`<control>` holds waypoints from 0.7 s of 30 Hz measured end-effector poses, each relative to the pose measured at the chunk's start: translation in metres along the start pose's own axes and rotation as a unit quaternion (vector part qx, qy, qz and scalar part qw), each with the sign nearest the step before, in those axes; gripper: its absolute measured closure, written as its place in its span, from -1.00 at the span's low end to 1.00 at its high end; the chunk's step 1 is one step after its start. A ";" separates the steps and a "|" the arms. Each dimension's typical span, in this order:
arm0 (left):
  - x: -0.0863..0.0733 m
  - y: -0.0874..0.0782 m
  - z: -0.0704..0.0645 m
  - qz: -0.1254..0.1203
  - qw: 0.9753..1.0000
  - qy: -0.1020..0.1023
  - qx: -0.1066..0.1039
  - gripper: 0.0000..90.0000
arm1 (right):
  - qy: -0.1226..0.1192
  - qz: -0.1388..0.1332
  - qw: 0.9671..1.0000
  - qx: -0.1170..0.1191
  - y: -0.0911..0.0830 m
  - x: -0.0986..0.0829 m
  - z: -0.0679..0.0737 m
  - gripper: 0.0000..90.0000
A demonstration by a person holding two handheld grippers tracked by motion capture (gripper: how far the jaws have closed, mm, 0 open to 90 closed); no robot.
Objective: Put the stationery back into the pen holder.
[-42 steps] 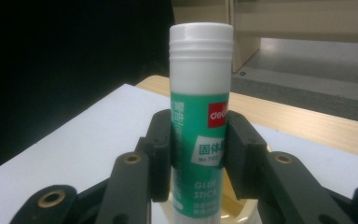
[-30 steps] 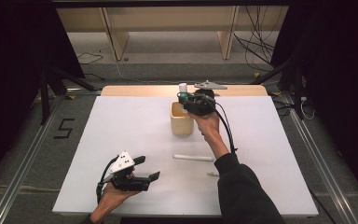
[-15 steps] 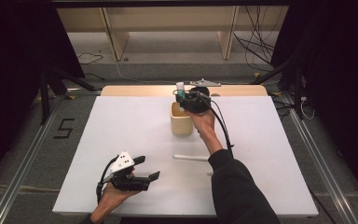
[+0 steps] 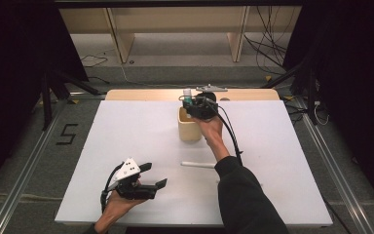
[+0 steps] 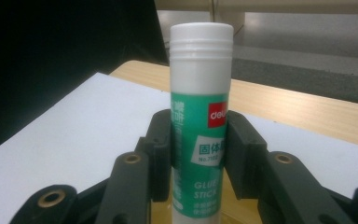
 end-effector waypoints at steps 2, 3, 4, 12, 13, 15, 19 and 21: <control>0.000 0.000 0.000 0.000 1.000 0.000 0.000 -0.64 | -0.002 0.004 1.000 0.001 0.002 -0.002 0.001 0.46; 0.000 0.000 0.000 -0.001 1.000 0.000 0.000 -0.64 | -0.002 0.005 1.000 0.001 0.003 -0.003 0.002 0.46; 0.000 0.000 0.000 -0.001 1.000 0.001 0.000 -0.64 | -0.003 0.007 1.000 0.001 0.003 -0.003 0.002 0.46; 0.000 0.000 0.000 0.001 1.000 0.002 0.001 -0.64 | -0.002 0.021 1.000 -0.001 0.008 -0.010 0.005 0.46; 0.000 0.000 0.000 0.001 1.000 0.001 0.001 -0.65 | -0.003 0.022 1.000 -0.001 0.009 -0.011 0.005 0.46; 0.000 0.000 0.000 0.000 1.000 0.000 0.001 -0.64 | -0.002 0.025 1.000 -0.002 0.010 -0.012 0.005 0.46; 0.000 0.000 0.000 0.000 1.000 0.000 0.001 -0.65 | 0.000 0.030 1.000 -0.005 0.011 -0.014 0.004 0.46; 0.000 0.000 0.000 0.000 1.000 0.001 0.001 -0.65 | 0.000 0.032 0.999 -0.006 0.011 -0.015 0.004 0.46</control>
Point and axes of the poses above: each handheld gripper's, and its own axes: y roughly forward along the jaws, x roughly out of its top, z roughly to its left, the point moved 7 cm from there along y, roughly forward along the jaws, and after that the axes turned 8 degrees about x, right-handed, at the moved point
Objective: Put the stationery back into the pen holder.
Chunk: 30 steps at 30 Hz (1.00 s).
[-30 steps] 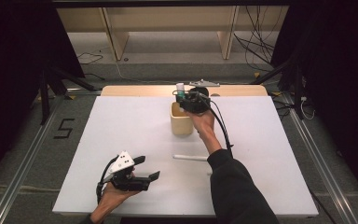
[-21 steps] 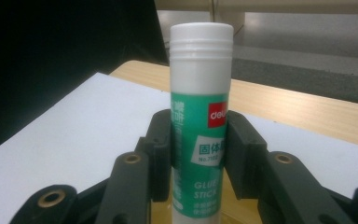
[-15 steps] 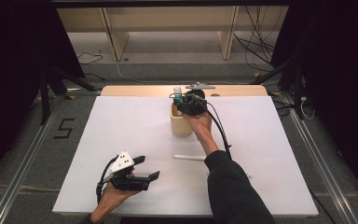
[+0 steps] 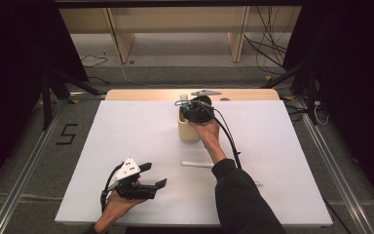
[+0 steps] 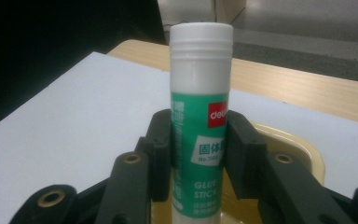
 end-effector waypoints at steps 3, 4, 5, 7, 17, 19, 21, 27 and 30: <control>0.000 0.000 0.000 0.000 1.000 0.000 0.000 -0.64 | -0.001 0.002 1.000 -0.001 0.000 -0.001 0.000 0.46; 0.000 0.000 0.000 0.001 1.000 0.000 0.000 -0.64 | -0.001 0.001 1.000 -0.002 0.000 -0.002 -0.001 0.46; 0.000 0.000 0.000 0.000 1.000 0.000 0.001 -0.64 | 0.000 0.002 1.000 -0.003 0.000 -0.002 -0.002 0.46; 0.000 0.000 0.000 0.001 1.000 0.001 0.001 -0.65 | 0.003 0.004 1.000 -0.003 -0.001 -0.003 -0.003 0.45; 0.000 0.000 0.000 0.001 1.000 0.000 0.002 -0.64 | 0.020 0.001 1.000 0.025 -0.007 0.000 -0.001 -0.01; 0.000 0.000 0.001 0.001 1.000 0.001 0.003 -0.64 | 0.004 0.000 1.000 0.023 -0.013 0.004 -0.001 -0.11; 0.000 0.000 0.000 0.000 1.000 0.001 0.003 -0.64 | -0.007 0.005 1.000 0.023 -0.019 0.005 -0.002 -0.17; -0.001 0.000 0.001 0.004 1.000 0.003 0.004 -0.64 | -0.028 -0.001 0.999 0.034 -0.044 0.008 -0.004 -0.23; -0.001 0.001 0.001 0.004 1.000 0.003 0.004 -0.65 | -0.039 0.002 0.998 0.045 -0.058 0.006 -0.004 -0.25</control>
Point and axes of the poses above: each handheld gripper's, and its own axes: y roughly forward along the jaws, x roughly out of its top, z roughly to its left, the point moved 7 cm from there along y, roughly forward along the jaws, and after that the axes turned 8 degrees about x, right-handed, at the moved point
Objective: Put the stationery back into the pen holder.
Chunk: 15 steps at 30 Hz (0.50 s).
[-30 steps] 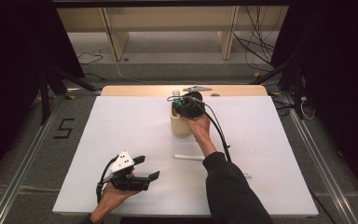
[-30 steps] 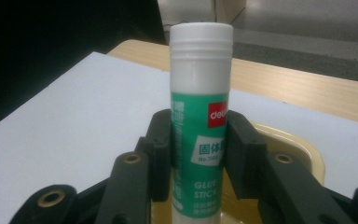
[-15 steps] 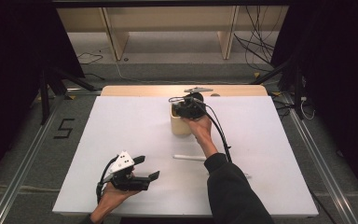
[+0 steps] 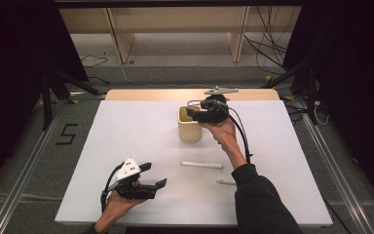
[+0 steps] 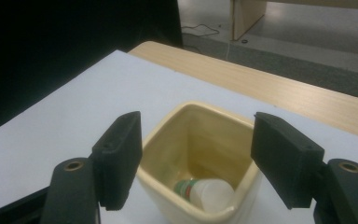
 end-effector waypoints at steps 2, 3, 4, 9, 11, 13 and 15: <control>0.000 0.000 0.000 -0.001 1.000 -0.001 0.001 -0.64 | -0.006 -0.001 1.000 0.007 -0.008 -0.001 0.001 -0.25; 0.000 0.000 0.000 -0.001 1.000 0.000 0.001 -0.65 | -0.008 0.001 1.000 0.011 -0.013 -0.002 0.001 -0.25; 0.000 0.000 0.000 -0.001 1.000 0.001 0.001 -0.65 | -0.009 0.004 1.000 0.015 -0.016 -0.003 0.002 -0.25; 0.000 0.000 0.001 -0.002 1.000 -0.001 0.003 -0.65 | -0.022 0.022 0.999 0.029 -0.030 -0.013 0.004 -0.27; 0.000 0.000 0.001 -0.002 1.000 0.001 0.003 -0.65 | -0.029 0.031 0.999 0.034 -0.034 -0.017 0.005 -0.27; 0.000 0.000 0.001 -0.002 1.000 0.001 0.003 -0.65 | -0.039 0.041 0.998 0.038 -0.036 -0.022 0.008 -0.28; 0.000 0.000 0.002 -0.002 1.000 0.000 0.004 -0.65 | -0.052 0.053 0.996 0.040 -0.039 -0.027 0.011 -0.28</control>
Point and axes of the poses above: each handheld gripper's, and its own axes: y roughly forward along the jaws, x roughly out of its top, z roughly to its left, the point moved 7 cm from there along y, roughly forward along the jaws, and after that the axes turned 8 degrees about x, right-handed, at the moved point
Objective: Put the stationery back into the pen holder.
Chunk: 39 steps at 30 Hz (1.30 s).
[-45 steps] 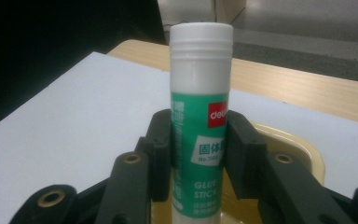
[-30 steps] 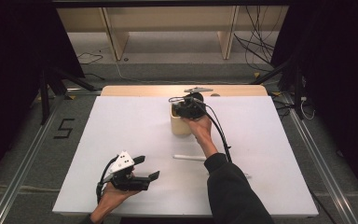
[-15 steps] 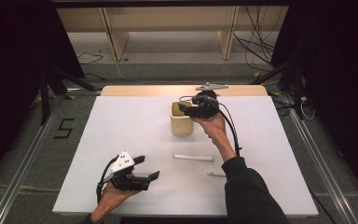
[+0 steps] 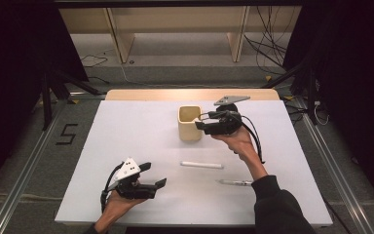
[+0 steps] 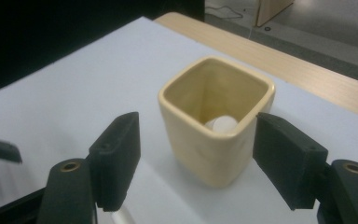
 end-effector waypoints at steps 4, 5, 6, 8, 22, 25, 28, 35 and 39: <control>0.000 0.000 0.000 0.000 1.000 0.000 0.000 -0.65 | -0.019 0.024 0.999 0.009 0.000 -0.007 0.008 -0.28; 0.000 0.000 0.000 0.000 1.000 0.000 0.000 -0.65 | -0.024 0.031 0.999 0.011 0.000 -0.009 0.010 -0.28; 0.000 0.000 0.000 0.000 1.000 0.000 0.001 -0.65 | -0.027 0.039 0.999 0.015 0.000 -0.011 0.012 -0.28; 0.000 0.000 0.000 0.000 1.000 -0.001 0.001 -0.65 | -0.033 0.051 0.998 0.024 0.002 -0.014 0.017 -0.28; 0.000 0.000 0.000 -0.001 1.000 -0.002 0.001 -0.65 | -0.078 0.150 0.984 0.049 0.020 -0.044 0.032 -0.24; 0.000 0.000 0.000 -0.001 1.000 -0.003 0.001 -0.65 | -0.080 0.161 0.982 0.053 0.023 -0.049 0.033 -0.21; 0.000 0.000 0.000 -0.001 1.000 -0.002 0.001 -0.65 | -0.085 0.173 0.980 0.055 0.027 -0.054 0.034 -0.20; 0.000 0.000 0.000 -0.001 1.000 -0.002 0.001 -0.65 | -0.093 0.203 0.973 0.060 0.034 -0.063 0.036 -0.18; 0.000 0.000 0.000 -0.001 1.000 -0.002 0.001 -0.65 | -0.096 0.220 0.969 0.062 0.039 -0.068 0.037 -0.17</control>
Point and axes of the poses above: each handheld gripper's, and its own axes: y roughly forward along the jaws, x roughly out of its top, z roughly to its left, the point moved 7 cm from there along y, roughly forward along the jaws, and after that the axes turned 8 degrees about x, right-handed, at the moved point
